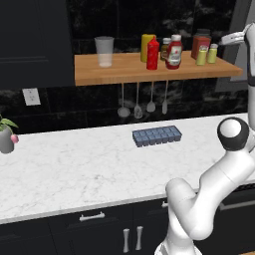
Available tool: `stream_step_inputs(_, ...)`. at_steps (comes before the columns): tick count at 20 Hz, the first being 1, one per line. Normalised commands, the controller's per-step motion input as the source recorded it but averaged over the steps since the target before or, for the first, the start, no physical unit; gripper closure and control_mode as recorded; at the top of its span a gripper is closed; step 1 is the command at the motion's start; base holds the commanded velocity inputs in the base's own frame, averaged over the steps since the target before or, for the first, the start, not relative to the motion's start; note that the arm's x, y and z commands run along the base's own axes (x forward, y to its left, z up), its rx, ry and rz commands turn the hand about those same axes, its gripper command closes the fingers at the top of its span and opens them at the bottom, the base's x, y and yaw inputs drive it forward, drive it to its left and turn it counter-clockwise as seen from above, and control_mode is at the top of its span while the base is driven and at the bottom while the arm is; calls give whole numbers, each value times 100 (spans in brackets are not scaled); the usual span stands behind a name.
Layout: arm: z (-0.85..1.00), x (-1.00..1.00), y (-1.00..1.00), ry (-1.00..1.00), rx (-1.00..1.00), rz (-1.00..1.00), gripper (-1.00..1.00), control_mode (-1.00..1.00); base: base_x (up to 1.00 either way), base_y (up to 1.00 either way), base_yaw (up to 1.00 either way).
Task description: Put the shaker and condiment bottle from the counter next to their counterparts in the cabinet.
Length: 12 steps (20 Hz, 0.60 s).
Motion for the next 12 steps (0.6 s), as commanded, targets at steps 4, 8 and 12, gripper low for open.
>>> stream_step_inputs(4,18,-88,0,0,15,0,-100,-100,0,0,0)
stream_step_inputs(8,3,-100,1,0,11,0,-100,-100,0,0,0)
stream_step_inputs(12,0,-100,11,0,9,0,-100,-100,0,0,0)
